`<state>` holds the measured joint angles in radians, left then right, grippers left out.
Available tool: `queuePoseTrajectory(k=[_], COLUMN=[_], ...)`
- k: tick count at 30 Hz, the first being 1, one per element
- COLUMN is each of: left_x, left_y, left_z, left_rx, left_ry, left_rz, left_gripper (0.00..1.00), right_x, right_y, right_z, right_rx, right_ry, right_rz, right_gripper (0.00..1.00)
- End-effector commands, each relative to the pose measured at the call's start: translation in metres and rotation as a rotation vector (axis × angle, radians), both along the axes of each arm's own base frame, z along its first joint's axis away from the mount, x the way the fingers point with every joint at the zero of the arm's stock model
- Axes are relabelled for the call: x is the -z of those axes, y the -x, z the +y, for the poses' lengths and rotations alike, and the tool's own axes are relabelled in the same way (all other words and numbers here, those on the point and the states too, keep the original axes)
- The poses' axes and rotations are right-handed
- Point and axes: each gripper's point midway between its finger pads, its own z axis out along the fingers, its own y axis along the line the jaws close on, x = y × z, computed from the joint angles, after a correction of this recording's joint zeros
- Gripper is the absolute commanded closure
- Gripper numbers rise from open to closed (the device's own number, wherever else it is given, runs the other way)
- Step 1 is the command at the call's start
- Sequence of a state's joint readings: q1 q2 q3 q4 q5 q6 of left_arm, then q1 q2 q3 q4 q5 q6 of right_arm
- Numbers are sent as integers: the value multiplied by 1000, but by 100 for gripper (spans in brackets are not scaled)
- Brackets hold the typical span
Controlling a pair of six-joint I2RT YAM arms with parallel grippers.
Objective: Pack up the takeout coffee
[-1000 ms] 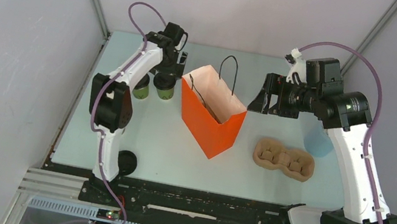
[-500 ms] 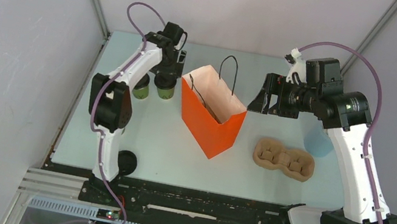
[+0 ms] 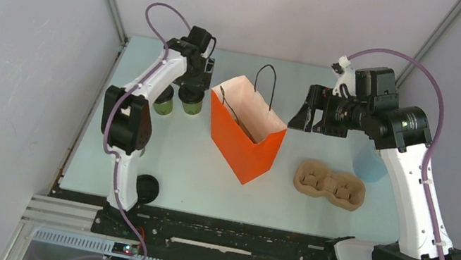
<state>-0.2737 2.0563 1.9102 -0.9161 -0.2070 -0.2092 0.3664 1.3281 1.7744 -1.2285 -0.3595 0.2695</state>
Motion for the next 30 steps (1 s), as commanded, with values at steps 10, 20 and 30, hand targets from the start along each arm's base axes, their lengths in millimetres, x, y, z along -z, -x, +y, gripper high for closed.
queuePoseTrajectory(k=[10, 20, 30], left_x=[-37, -7, -9], left_y=[22, 24, 34], left_z=[8, 0, -1], left_rx=[7, 31, 46], left_ry=[5, 25, 28], left_rz=[-31, 53, 70], left_gripper=[36, 28, 7], right_x=[-5, -5, -5], right_y=[-12, -8, -9], right_z=[-10, -12, -14], right_rx=[150, 144, 151], right_ry=[-31, -30, -30], right_rz=[-27, -22, -27], right_gripper=[7, 8, 8])
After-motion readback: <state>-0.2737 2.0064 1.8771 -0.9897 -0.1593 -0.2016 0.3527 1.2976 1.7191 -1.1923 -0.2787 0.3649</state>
